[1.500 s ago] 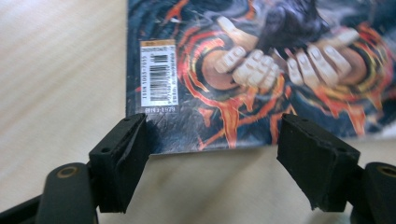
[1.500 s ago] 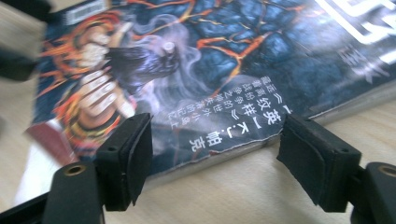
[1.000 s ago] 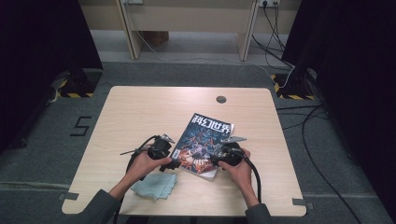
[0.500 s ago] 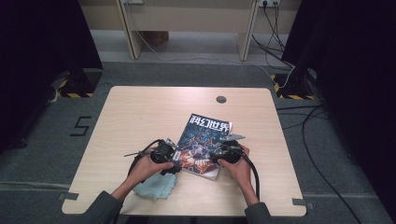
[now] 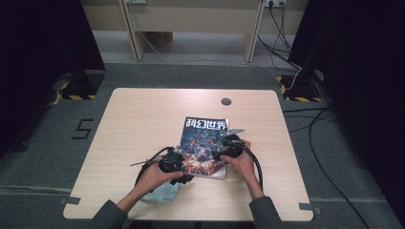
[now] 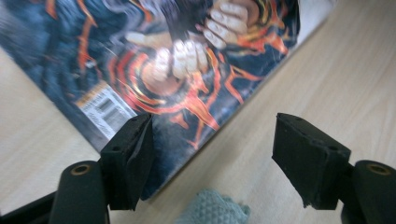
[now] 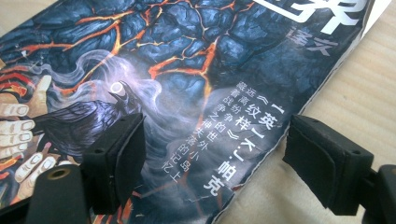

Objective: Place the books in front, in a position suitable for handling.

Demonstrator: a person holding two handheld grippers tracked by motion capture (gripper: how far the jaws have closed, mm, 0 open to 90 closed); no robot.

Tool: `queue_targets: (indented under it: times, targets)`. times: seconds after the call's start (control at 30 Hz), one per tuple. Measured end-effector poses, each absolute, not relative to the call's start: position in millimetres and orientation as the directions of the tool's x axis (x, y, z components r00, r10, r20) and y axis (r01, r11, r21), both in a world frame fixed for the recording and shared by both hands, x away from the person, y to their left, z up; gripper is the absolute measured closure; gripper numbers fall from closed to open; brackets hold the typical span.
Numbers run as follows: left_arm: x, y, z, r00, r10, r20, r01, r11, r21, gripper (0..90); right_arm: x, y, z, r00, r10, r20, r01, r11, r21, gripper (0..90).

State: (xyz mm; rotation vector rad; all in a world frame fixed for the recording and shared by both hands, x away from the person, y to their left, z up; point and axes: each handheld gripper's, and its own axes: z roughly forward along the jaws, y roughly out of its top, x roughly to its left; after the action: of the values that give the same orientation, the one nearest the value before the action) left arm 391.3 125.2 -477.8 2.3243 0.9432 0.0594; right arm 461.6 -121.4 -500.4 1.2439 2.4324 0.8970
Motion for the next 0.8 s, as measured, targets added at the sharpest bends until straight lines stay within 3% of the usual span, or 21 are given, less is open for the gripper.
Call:
queue_targets:
  times: [0.63,0.8]
  targets:
    - [399.7,126.5,-486.3,0.722,0.660,-0.207,0.647,-0.537,0.542,26.5,473.7,-121.0,-503.6,-0.577,0.815,0.059,0.642,0.408,0.649,17.8]
    - [399.8,128.9,-486.7,0.720,0.660,-0.215,0.648,-0.528,0.549,27.7,471.8,-121.5,-504.3,-0.583,0.811,0.048,0.626,0.411,0.663,20.9]
